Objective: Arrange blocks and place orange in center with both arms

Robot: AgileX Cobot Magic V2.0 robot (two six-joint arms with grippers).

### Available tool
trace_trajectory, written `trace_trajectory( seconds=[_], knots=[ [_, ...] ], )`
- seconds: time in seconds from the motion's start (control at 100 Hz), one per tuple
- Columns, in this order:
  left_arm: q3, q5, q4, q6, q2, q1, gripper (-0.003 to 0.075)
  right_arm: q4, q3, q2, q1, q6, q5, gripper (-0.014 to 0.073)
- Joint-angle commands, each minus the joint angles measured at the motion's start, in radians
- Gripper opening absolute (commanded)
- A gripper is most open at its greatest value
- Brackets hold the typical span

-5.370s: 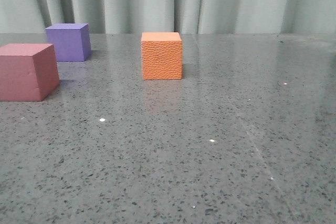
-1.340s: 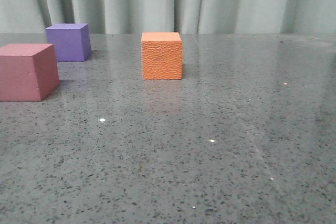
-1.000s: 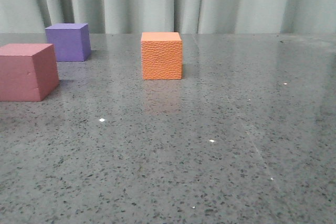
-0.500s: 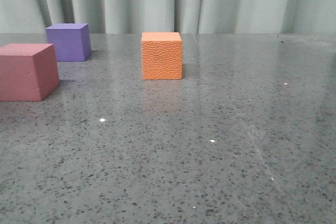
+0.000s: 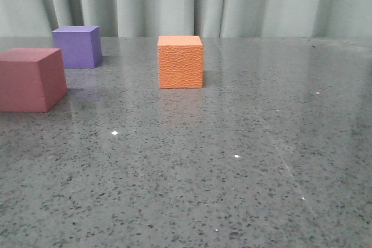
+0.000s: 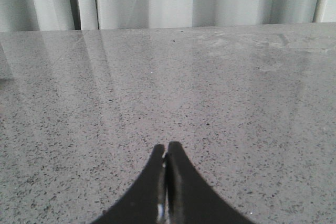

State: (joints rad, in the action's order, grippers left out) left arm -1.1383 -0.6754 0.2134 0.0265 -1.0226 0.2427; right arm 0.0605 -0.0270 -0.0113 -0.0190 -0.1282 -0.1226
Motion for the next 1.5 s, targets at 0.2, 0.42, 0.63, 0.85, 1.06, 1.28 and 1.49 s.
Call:
trace_trajectory(
  seconds=[0.2,0.42,0.63,0.85,1.06,1.28,1.49],
  knots=[
    [-0.223,0.132,-0.274,0.333,-0.298,0.289,0.065,-0.002,0.013,-0.025,0.006,0.009,0.085,-0.0067],
    [-0.416,0.015,-0.635,0.653,-0.545,0.471,0.065,-0.002,0.013,-0.025,0.006,0.009,0.085,-0.0067],
    [-0.548,-0.077,-0.753,0.801,-0.701,0.535,0.0649,-0.002,0.013,-0.025,0.006,0.009,0.085,-0.0067],
    [-0.569,-0.081,-0.752,0.818,-0.743,0.537,0.065,-0.002,0.013,-0.025,0.006,0.009,0.085,-0.0067],
    [-0.569,-0.082,-0.776,0.816,-0.744,0.537,0.0649,-0.002,0.013,-0.025,0.006,0.009,0.085,-0.0067],
    [-0.569,-0.121,-0.752,0.846,-0.776,0.537,0.0649,-0.002,0.013,-0.025,0.006,0.009,0.085,-0.0067],
    [-0.569,-0.131,-0.752,0.872,-0.814,0.537,0.0649,-0.002,0.013,-0.025,0.006,0.009,0.085,-0.0067]
  ],
)
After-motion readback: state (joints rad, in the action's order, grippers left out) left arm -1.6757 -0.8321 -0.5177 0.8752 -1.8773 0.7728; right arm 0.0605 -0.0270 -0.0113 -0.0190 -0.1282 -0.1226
